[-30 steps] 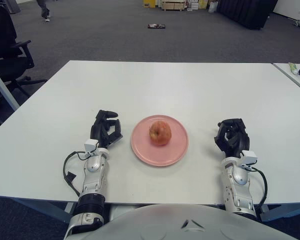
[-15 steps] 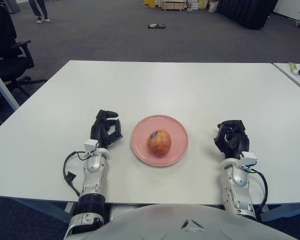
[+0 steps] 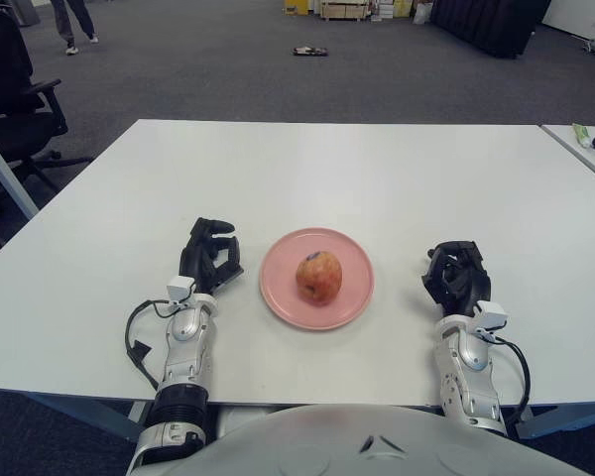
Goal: Put the apple into the plate.
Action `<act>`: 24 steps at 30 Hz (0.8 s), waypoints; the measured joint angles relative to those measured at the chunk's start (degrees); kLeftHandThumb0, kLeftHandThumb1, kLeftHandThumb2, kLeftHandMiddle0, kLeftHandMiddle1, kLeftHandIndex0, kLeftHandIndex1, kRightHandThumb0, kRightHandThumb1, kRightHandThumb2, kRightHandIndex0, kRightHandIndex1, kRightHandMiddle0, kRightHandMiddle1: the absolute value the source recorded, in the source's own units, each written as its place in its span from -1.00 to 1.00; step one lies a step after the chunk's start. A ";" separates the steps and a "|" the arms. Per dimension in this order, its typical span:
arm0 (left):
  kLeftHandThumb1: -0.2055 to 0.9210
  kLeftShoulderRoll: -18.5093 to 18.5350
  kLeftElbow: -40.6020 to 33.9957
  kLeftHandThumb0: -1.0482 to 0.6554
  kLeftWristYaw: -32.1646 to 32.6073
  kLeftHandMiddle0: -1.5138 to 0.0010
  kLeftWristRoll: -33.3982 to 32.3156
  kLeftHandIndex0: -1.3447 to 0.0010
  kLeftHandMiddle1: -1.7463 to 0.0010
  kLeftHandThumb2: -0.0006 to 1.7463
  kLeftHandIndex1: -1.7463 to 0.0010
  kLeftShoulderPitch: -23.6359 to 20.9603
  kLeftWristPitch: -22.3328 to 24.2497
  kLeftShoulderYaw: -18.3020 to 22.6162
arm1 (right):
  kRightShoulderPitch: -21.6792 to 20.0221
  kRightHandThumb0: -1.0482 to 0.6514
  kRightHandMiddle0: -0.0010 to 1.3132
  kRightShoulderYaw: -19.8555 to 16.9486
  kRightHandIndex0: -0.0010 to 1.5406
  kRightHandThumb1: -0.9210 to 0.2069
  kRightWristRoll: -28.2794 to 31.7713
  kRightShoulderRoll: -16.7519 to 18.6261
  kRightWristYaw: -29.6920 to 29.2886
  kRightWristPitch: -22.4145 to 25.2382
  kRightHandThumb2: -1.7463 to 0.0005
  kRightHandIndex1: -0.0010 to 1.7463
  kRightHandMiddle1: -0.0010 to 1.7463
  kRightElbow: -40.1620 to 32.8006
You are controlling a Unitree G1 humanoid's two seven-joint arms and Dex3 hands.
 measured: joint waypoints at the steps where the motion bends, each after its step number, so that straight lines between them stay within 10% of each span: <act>1: 0.30 0.01 -0.03 -0.26 -0.08 -0.06 0.00 0.33 -1.00 0.22 -1.00 0.01 0.04 0.00 | 0.04 -0.21 -0.49 0.02 -0.32 -0.58 0.19 -0.02 0.37 0.49 0.02 0.56 1.00 -0.10; 24: 0.30 0.01 -0.66 -0.25 -0.72 -0.04 -0.11 0.34 -1.00 0.22 -1.00 0.27 0.76 0.03 | 0.07 -0.21 -0.52 0.39 -0.35 -0.64 -1.98 -0.03 2.14 4.75 0.07 0.56 1.00 -2.08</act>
